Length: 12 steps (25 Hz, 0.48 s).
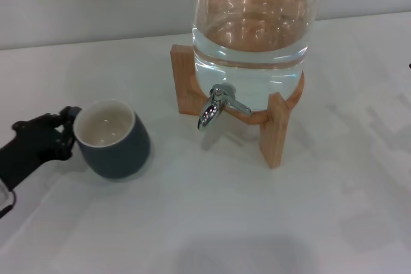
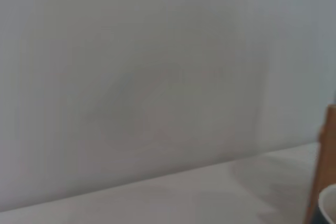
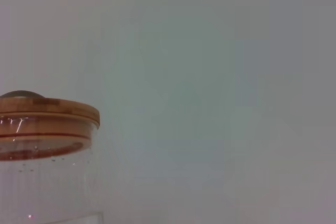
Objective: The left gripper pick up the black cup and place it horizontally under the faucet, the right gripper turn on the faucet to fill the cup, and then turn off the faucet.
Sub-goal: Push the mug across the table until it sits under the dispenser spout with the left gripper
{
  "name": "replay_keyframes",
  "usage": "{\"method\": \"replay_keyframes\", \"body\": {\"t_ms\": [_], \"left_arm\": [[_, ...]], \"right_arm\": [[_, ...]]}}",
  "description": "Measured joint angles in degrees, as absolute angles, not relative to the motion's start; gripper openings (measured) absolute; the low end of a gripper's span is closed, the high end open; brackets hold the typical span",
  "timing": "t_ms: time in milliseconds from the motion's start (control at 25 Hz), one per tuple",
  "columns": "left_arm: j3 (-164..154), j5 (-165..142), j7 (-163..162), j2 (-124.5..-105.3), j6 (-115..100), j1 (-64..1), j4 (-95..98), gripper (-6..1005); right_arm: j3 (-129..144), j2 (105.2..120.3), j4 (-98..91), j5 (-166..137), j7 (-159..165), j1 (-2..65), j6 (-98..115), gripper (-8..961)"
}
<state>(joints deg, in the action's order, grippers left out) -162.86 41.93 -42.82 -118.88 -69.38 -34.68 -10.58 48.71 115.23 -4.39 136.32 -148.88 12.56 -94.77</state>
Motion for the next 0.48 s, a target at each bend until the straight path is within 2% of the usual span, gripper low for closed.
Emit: {"method": "replay_keyframes", "body": {"t_ms": [480], "left_arm": [[-162.9, 34.2, -47.2, -119.11, -64.8, -39.1, -5.4, 141]], "right_arm": [[48.8, 115.22, -4.4, 136.3, -148.9, 12.7, -95.4, 793]]}}
